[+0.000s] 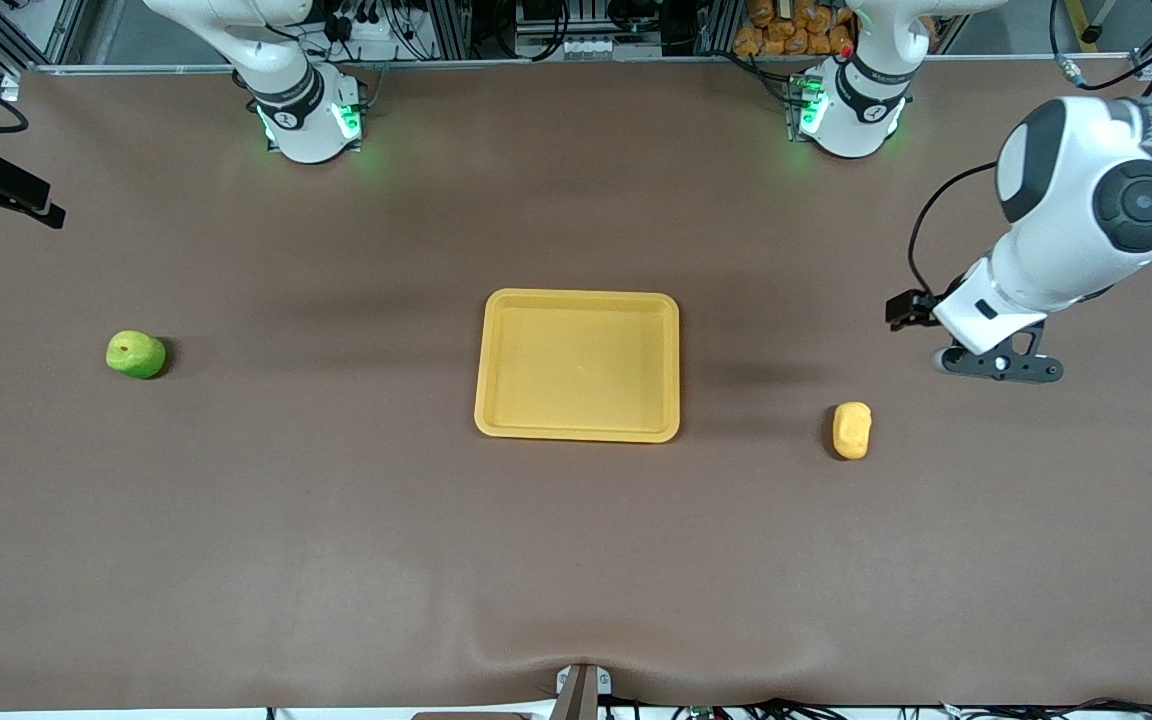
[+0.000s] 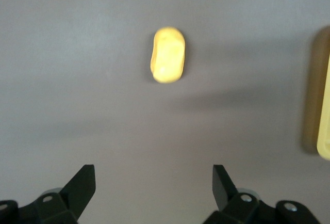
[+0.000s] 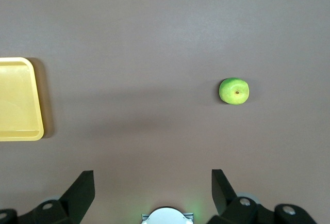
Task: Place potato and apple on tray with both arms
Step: 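Lower the left gripper over the potato and close on it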
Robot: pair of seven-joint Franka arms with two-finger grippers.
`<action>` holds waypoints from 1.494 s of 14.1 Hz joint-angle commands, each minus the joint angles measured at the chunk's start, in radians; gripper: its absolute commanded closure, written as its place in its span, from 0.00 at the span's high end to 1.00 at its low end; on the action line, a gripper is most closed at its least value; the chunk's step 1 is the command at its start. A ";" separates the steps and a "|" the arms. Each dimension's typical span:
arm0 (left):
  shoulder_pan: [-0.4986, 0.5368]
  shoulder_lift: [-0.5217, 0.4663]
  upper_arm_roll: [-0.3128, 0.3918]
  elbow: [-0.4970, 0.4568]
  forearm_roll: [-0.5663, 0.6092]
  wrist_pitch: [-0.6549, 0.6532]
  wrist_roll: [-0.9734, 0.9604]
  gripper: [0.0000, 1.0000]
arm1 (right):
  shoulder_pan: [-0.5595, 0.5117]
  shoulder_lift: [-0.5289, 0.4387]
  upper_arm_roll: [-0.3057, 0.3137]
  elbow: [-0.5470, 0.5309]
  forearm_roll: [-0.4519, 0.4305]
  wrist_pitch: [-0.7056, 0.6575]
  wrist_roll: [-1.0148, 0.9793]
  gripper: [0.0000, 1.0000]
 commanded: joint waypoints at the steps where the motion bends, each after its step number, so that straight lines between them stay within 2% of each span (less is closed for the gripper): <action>1: 0.010 -0.028 -0.007 -0.118 -0.009 0.157 -0.027 1.00 | -0.016 -0.011 0.010 -0.003 -0.010 -0.003 -0.006 1.00; 3: 0.015 0.011 -0.006 -0.152 -0.008 0.254 -0.027 1.00 | -0.019 0.001 0.008 0.001 -0.012 -0.001 -0.006 1.00; 6: 0.036 0.086 -0.005 -0.154 -0.006 0.359 -0.027 1.00 | -0.051 0.025 0.008 0.007 -0.013 0.006 -0.016 1.00; 9: 0.039 0.191 -0.004 -0.152 -0.006 0.489 -0.035 1.00 | -0.096 0.084 0.010 0.084 -0.030 -0.001 -0.033 1.00; 15: 0.038 0.337 -0.001 -0.122 -0.005 0.653 -0.041 1.00 | -0.134 0.116 0.010 0.086 -0.080 0.005 -0.033 1.00; 17: 0.036 0.373 0.001 -0.097 -0.003 0.667 -0.046 1.00 | -0.142 0.134 0.010 0.086 -0.129 0.010 -0.036 1.00; 21: 0.035 0.416 0.001 -0.073 0.004 0.673 -0.044 1.00 | -0.148 0.163 0.010 0.084 -0.133 0.039 -0.035 1.00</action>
